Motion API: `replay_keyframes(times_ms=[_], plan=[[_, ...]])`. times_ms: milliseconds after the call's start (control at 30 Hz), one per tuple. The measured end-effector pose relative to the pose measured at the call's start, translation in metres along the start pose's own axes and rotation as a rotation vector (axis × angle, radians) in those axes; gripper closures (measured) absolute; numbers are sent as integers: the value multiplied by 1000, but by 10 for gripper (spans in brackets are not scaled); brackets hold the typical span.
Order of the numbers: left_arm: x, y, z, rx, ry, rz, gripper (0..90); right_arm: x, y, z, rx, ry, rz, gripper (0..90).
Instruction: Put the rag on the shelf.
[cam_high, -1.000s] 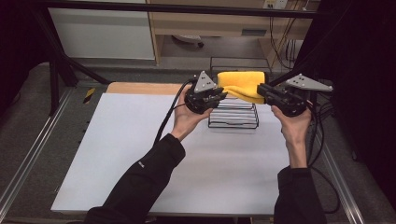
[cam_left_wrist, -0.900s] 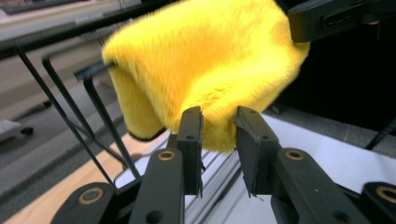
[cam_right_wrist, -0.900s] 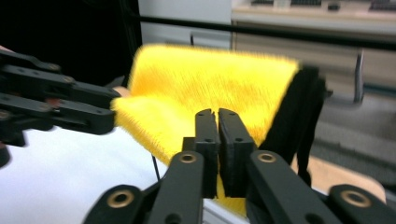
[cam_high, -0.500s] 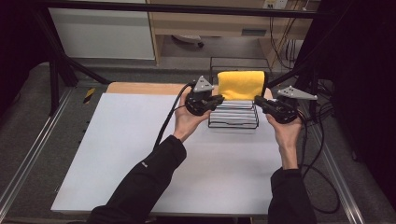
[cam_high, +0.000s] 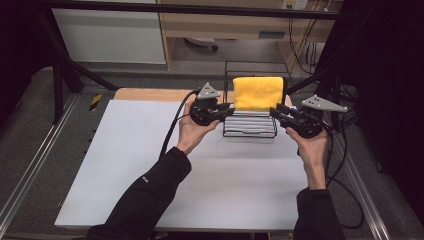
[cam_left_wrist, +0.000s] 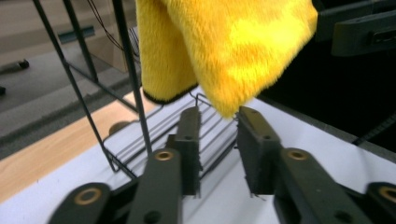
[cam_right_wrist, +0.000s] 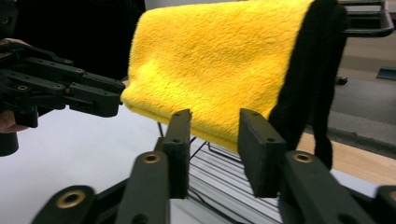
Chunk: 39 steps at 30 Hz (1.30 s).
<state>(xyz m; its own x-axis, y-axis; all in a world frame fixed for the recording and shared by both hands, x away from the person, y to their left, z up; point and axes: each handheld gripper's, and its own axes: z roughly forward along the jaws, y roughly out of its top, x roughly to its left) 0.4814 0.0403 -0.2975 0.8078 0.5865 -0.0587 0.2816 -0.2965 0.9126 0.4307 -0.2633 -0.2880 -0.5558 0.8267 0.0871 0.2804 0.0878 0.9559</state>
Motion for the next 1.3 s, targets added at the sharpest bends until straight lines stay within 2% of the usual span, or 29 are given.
replay_keyframes(times_ms=[133,267,400,433,467,633,733,967,1200,1300], plan=[[4,-9,-13,38,6,-2,590,7,-3,-1,23,28,2,481],[8,-22,-26,66,21,0,485,13,-9,0,37,36,-3,371],[14,-41,-40,95,25,-15,387,18,-17,0,59,36,-5,265],[14,-41,-40,95,25,-15,364,19,-20,0,70,40,-2,241],[17,-52,-47,109,32,-22,339,20,-23,1,82,50,1,218],[27,-85,-63,137,55,-52,252,23,-36,3,115,75,14,132],[34,-104,-73,153,69,-81,210,25,-43,4,128,84,17,97],[45,-142,-100,160,121,-106,111,30,-64,8,152,106,32,59],[55,-177,-127,186,156,-125,76,34,-89,11,196,121,26,21],[58,-191,-139,173,173,-131,76,32,-101,10,212,121,38,10]])
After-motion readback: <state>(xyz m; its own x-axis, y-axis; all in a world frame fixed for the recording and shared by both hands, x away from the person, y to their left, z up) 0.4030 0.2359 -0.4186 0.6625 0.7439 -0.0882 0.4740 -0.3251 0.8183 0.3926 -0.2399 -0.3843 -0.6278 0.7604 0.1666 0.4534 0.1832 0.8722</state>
